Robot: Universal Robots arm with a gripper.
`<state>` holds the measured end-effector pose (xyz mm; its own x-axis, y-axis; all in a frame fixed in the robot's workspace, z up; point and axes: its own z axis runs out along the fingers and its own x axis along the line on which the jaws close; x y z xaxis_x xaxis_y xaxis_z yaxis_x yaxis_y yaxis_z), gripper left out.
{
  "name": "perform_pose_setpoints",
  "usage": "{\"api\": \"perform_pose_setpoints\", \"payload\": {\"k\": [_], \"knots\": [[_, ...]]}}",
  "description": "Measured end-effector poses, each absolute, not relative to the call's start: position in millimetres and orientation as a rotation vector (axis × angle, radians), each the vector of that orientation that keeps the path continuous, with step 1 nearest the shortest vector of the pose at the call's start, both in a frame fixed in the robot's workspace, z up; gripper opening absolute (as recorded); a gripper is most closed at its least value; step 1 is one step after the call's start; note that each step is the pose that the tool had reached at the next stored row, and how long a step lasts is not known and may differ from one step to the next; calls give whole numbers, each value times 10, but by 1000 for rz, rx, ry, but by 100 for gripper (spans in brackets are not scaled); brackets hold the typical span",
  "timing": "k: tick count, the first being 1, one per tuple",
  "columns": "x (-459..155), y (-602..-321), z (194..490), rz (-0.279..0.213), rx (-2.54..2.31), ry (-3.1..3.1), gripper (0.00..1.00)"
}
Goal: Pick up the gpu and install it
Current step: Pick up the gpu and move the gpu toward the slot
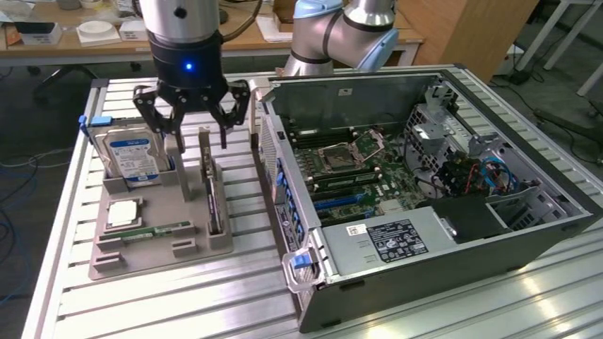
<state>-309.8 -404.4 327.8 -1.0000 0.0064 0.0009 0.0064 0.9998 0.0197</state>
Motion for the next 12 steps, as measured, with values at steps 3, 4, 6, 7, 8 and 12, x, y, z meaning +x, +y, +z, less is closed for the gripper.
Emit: {"api": "perform_pose_setpoints", "payload": {"k": [3,4,6,7,8,12], "knots": [[-3097,-4045,3227,-31,-10,-3141,65],[-3097,-4045,3212,-31,-10,-3141,65],[-3097,-4045,3185,-31,-10,-3141,65],[-3097,-4045,3173,-31,-10,-3141,65],[-3097,-4045,3162,-31,-10,-3141,65],[-3097,-4045,3121,-31,-10,-3141,65]]}}
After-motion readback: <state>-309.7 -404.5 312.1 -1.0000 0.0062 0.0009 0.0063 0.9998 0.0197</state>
